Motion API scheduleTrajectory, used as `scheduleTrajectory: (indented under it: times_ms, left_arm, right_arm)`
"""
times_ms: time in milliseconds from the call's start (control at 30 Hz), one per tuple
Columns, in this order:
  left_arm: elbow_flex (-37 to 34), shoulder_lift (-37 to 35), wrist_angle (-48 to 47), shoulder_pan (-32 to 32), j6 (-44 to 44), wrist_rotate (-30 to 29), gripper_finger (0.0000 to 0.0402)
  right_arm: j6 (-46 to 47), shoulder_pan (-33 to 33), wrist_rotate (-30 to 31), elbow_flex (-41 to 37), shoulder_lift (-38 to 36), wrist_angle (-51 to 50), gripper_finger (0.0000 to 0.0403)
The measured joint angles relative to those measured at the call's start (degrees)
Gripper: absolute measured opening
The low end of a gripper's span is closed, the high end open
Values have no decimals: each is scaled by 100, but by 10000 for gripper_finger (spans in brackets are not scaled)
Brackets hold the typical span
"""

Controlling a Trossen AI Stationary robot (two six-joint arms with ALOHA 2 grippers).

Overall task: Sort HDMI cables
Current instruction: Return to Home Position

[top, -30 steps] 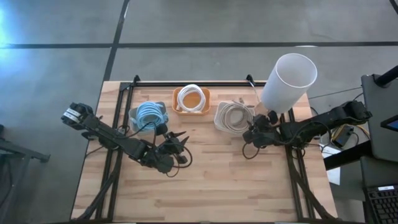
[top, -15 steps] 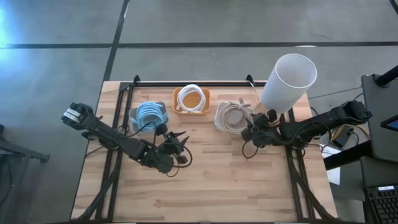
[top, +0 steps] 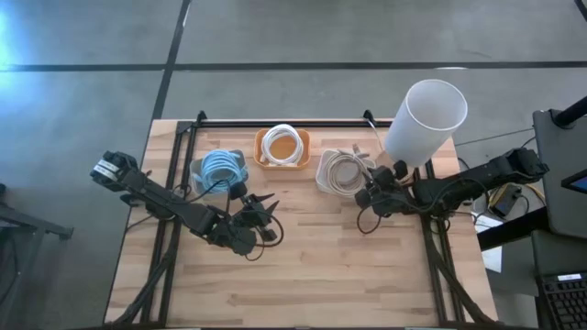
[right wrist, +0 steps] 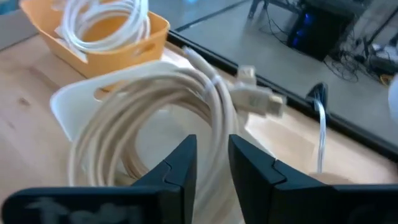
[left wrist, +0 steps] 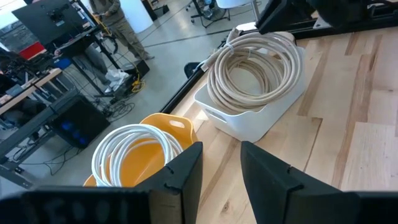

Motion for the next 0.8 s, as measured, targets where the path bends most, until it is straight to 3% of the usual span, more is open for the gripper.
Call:
scheduleTrajectory:
  times_ms: [200,333,433,567,800]
  left_arm:
    - [0,0,0,0,-2,0,126]
    - [0,0,0,0,-5,0,126]
    - [0,0,0,0,-10,0,126]
    - [0,0,0,0,-42,0,126]
    - [-2,0,0,0,-137,80,126]
  right_arm:
    - [-179,103,28,388,0,92,48]
    - [-204,329,-337,409,133,894,23]
    - [-573,504,-1030,293,505,1966,11]
    - [-754,563,-1440,272,1246,2974,8]
    - [-408,520,-1569,477,2326,3124,8]
